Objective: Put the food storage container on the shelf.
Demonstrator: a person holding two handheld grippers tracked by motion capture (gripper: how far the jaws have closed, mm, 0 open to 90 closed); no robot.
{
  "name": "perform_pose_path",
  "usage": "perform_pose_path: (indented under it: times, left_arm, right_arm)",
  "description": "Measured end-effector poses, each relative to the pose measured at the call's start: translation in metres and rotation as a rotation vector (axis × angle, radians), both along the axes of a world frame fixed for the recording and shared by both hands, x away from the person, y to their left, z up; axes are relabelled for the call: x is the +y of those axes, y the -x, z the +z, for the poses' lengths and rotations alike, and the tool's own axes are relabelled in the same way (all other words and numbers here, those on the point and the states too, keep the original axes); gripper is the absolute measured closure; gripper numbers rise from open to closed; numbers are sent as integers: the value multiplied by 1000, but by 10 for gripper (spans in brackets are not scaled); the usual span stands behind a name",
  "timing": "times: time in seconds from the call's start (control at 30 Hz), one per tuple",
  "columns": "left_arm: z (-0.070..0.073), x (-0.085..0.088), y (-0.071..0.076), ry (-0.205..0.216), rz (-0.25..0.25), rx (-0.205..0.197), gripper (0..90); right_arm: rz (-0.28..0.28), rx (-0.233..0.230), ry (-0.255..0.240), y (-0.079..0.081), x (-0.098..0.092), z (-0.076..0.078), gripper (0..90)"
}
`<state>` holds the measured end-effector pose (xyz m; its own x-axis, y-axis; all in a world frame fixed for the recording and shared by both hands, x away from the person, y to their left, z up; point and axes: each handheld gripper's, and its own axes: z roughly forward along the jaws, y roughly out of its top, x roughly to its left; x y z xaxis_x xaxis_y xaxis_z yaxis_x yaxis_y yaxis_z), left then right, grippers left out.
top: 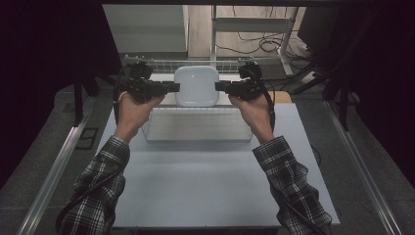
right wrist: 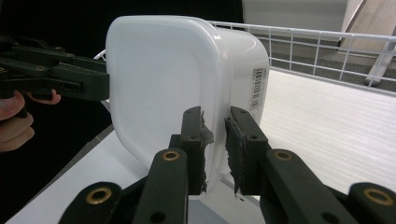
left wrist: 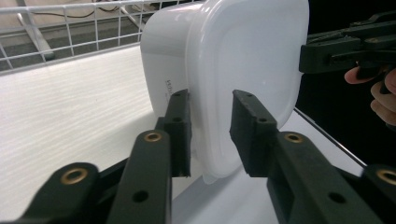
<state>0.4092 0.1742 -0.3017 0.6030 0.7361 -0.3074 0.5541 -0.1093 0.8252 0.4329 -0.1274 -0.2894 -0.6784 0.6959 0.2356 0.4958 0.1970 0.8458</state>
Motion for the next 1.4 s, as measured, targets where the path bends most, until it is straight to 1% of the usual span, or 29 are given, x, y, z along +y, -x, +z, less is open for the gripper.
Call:
perform_pose_path:
  times: [0.17,0.23,0.27,0.4,0.43,0.47,0.5,0.6,0.7,0.73,0.8,0.87,0.93,0.97,1.03,1.07,1.1,1.13,1.17,1.23,1.33,1.37,1.4]
  left_arm:
    - [1,0,-3,13,-5,5,627]
    - [2,-1,-6,11,2,3,622]
    - [1,-2,-7,15,4,3,619]
    - [-2,-2,-13,14,10,17,622]
    - [-2,-2,-13,14,10,17,622]
    - [-4,-2,-16,25,11,27,621]
    - [-4,-2,-17,26,12,31,622]
    - [-6,-3,-21,19,16,44,628]
    - [-8,-4,-23,13,19,48,623]
    - [-9,-4,-25,30,21,52,621]
    - [-10,-4,-27,34,28,57,600]
    - [-10,-3,-30,39,32,67,569]
    - [-9,-3,-32,17,63,51,514]
    - [-9,-3,-32,17,63,51,500]
    - [-8,-4,-37,0,86,44,493]
    - [-7,-6,-40,-19,103,33,474]
    - [-7,-6,-40,-19,103,33,473]
    - [-6,-7,-44,-47,117,18,468]
    - [-6,-8,-45,-52,123,17,450]
    - [-6,-8,-46,-49,125,17,448]
    - [-5,-10,-43,-89,144,-25,413]
    - [-5,-9,-42,-83,140,-34,384]
    - [-5,-9,-42,-83,140,-34,356]
  right_arm:
    - [-5,0,2,-3,2,-1,727]
    - [-11,6,-2,-6,3,0,705]
    - [-14,3,6,-7,4,0,695]
    - [-28,-3,32,-12,7,-1,678]
    - [-28,-3,32,-12,7,-1,678]
    - [-32,1,32,-14,8,-1,663]
    - [-33,2,32,-15,8,-1,657]
    - [-36,10,26,-19,9,-2,637]
    - [-41,12,31,-22,10,-3,605]
    - [-45,14,32,-23,10,-3,593]
    - [-56,9,46,-25,11,-3,586]
    - [-69,0,68,-27,12,-5,551]
    - [-79,1,61,-30,12,-6,533]
    - [-79,1,61,-30,12,-6,533]
    - [-86,3,48,-32,12,-7,524]
    - [-97,2,45,-33,13,-7,514]
    - [-97,2,45,-33,13,-7,514]
    - [-107,-2,43,-34,14,-7,510]
    - [-111,-2,42,-34,14,-8,503]
    - [-118,-5,43,-35,14,-8,486]
    - [-126,-24,52,-35,13,-8,451]
    - [-125,-37,54,-34,12,-8,428]
    - [-125,-37,54,-34,12,-8,428]
